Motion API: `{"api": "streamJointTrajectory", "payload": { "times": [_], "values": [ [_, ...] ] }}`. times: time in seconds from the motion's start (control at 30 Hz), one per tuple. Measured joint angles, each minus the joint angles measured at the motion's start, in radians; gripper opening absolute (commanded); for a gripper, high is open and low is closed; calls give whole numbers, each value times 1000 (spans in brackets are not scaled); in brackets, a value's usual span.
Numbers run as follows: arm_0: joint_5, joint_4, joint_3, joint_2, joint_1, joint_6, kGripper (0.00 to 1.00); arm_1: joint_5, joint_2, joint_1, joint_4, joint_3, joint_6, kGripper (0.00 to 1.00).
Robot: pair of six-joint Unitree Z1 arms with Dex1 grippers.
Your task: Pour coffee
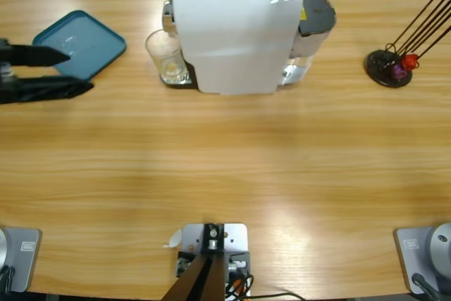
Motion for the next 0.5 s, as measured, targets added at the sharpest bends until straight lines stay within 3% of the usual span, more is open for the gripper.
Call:
{"api": "streamJointTrajectory", "payload": {
  "times": [0.17,0.27,0.37,0.5],
  "values": [
    [8,199,-49,-77,-20,-7,999,85,110,-131,347,-371,-3,0],
    [96,253,-61,-89,-64,-8,1000,129,234,-179,540,-599,-11,0],
    [227,290,-68,-87,-131,-8,1000,191,342,-197,633,-738,-15,0],
    [287,303,-69,-66,-161,-8,1000,227,444,-202,667,-806,-22,0]
  ]
}}
